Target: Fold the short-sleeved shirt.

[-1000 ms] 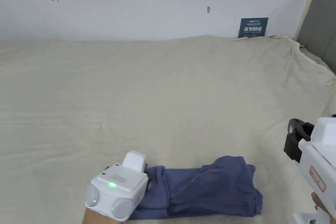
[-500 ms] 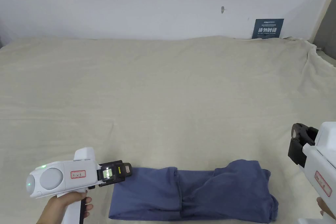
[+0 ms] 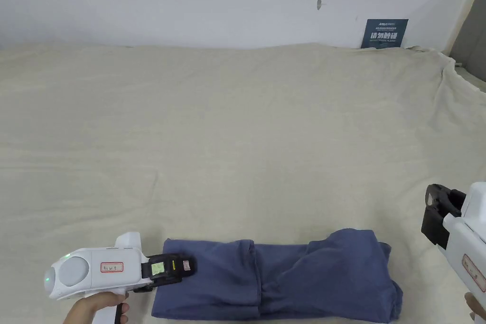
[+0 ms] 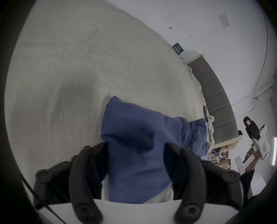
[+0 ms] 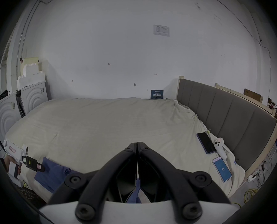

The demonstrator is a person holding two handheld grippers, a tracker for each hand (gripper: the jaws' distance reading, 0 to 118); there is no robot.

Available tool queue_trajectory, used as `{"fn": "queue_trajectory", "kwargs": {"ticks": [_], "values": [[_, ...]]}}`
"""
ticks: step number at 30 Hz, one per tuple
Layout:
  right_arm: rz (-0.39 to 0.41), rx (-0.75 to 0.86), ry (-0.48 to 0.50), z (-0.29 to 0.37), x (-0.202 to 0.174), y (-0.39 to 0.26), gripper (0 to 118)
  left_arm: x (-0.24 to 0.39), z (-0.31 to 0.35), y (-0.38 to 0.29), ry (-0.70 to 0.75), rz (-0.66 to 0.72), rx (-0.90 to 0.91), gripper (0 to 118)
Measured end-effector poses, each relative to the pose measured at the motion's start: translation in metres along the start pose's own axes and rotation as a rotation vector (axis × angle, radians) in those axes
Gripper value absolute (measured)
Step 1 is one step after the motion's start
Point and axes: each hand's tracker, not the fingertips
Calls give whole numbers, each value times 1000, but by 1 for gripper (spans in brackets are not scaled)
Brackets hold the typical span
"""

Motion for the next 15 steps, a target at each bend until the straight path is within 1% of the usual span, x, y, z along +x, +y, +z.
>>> {"fn": "queue_trajectory", "kwargs": {"ticks": [2, 4, 7, 10, 15], "values": [[-1, -4, 1, -2, 1, -1, 0, -2, -3, -1, 2, -2, -4, 60], [-1, -7, 2, -3, 1, -2, 0, 1, -3, -4, 24, -21, -1, 47], [-1, -9, 4, -2, -2, -1, 0, -2, -4, -5, 41, -19, 1, 20], [-1, -9, 6, -2, -2, -1, 0, 0, 0, -5, 48, -20, 9, 11], [1, 3, 14, -6, 4, 1, 0, 22, 17, -4, 109, -58, 32, 8]]}}
